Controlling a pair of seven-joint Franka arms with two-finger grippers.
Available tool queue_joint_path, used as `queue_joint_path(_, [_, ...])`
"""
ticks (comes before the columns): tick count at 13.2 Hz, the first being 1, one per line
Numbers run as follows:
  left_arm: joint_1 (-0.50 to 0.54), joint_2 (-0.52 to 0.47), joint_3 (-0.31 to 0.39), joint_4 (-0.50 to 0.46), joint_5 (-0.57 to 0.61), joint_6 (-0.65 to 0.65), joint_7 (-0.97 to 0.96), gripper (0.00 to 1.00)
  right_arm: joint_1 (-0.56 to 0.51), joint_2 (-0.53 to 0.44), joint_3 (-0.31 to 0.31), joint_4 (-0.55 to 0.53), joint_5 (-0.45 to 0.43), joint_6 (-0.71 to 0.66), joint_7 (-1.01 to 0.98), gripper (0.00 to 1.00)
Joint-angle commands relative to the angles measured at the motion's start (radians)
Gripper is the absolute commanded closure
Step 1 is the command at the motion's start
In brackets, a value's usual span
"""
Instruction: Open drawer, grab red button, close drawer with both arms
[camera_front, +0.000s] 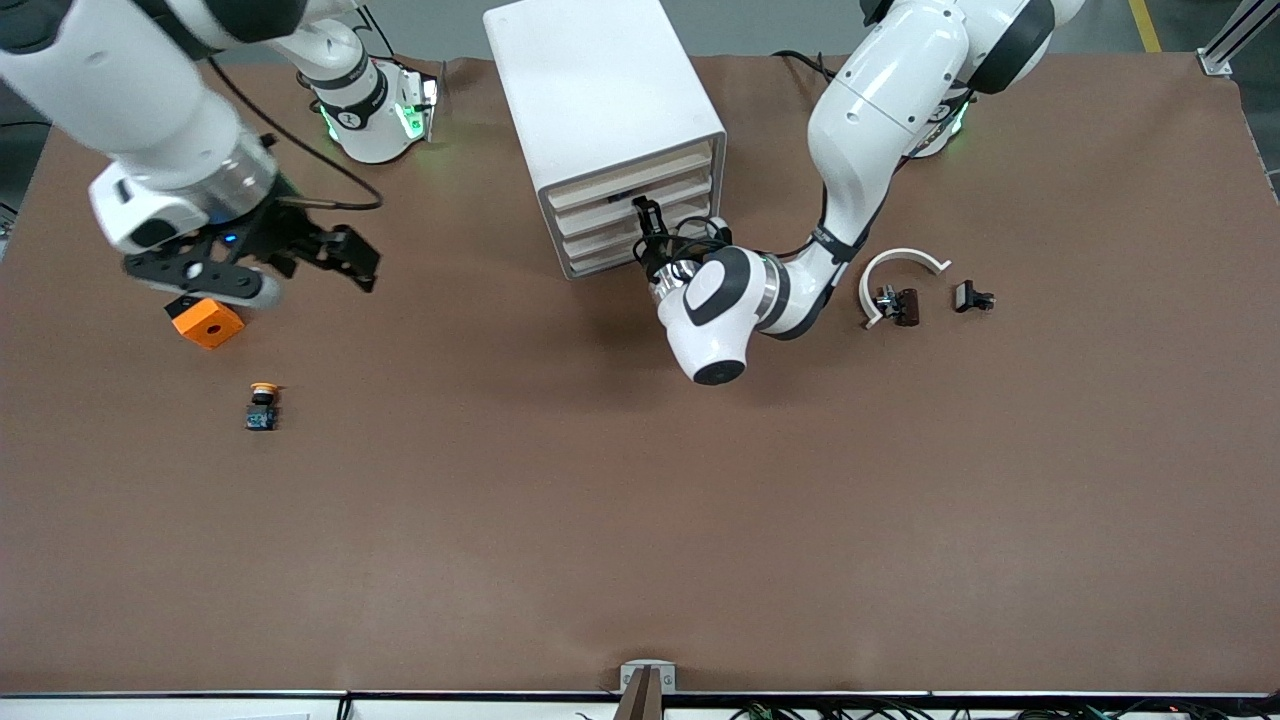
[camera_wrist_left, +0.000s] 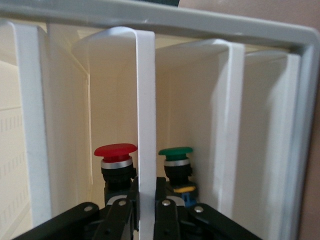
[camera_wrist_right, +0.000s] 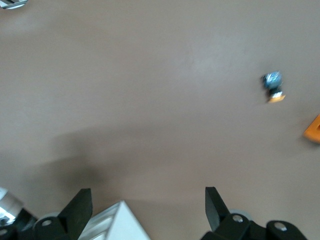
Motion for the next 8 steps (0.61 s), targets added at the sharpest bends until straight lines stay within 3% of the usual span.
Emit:
queue_joint_path(1, [0.049, 0.019, 0.026, 0.062, -0.022, -0.003, -0.004, 1.0, 0.108, 0.03, -0.009, 0.023, 0.038, -0.006, 0.25, 0.0])
queue_joint_path(4, [0.104, 0.023, 0.029, 0.091, -0.022, 0.0, 0.005, 1.0, 0.235, 0.08, -0.009, 0.023, 0.038, 0.005, 0.454, 0.0])
queue_joint_path(6, [0.15, 0.023, 0.029, 0.105, -0.022, 0.015, 0.028, 1.0, 0.306, 0.111, -0.01, 0.022, 0.04, 0.084, 0.52, 0.0])
queue_joint_path(8, [0.162, 0.022, 0.029, 0.119, -0.022, 0.017, 0.062, 1.0, 0.358, 0.171, -0.01, 0.023, 0.032, 0.136, 0.713, 0.0])
